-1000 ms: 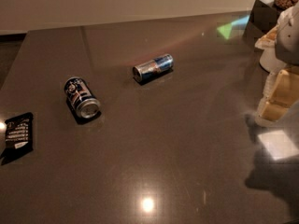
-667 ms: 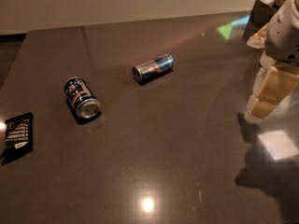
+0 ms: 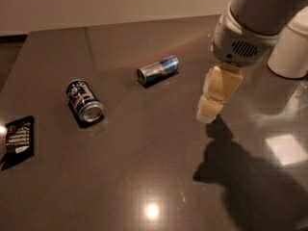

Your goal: Place pepsi can upright

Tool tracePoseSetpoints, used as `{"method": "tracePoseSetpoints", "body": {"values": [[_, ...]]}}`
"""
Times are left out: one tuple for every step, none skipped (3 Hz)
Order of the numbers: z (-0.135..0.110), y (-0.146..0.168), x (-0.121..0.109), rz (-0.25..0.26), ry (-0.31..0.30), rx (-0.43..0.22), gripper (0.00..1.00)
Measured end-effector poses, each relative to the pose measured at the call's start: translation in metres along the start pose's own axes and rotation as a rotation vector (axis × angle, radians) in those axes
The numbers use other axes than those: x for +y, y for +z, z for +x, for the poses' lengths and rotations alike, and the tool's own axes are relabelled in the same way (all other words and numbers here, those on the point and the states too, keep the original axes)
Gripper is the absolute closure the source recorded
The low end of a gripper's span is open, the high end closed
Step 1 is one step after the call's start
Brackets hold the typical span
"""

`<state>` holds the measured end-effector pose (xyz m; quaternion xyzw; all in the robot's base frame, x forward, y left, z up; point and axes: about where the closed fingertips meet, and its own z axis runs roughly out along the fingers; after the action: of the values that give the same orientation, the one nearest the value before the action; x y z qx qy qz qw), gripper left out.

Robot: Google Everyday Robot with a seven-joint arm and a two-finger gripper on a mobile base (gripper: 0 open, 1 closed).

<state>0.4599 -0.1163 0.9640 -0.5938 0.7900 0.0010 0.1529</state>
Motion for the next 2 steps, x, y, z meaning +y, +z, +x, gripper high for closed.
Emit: {"method": "tracePoseSetpoints", "body": {"values": [[-0.031,0.017,0.007,-0.006,0.046,0.015,0.00],[-0.063,0.030,0.011,0.008,0.137,0.010,0.00]]}}
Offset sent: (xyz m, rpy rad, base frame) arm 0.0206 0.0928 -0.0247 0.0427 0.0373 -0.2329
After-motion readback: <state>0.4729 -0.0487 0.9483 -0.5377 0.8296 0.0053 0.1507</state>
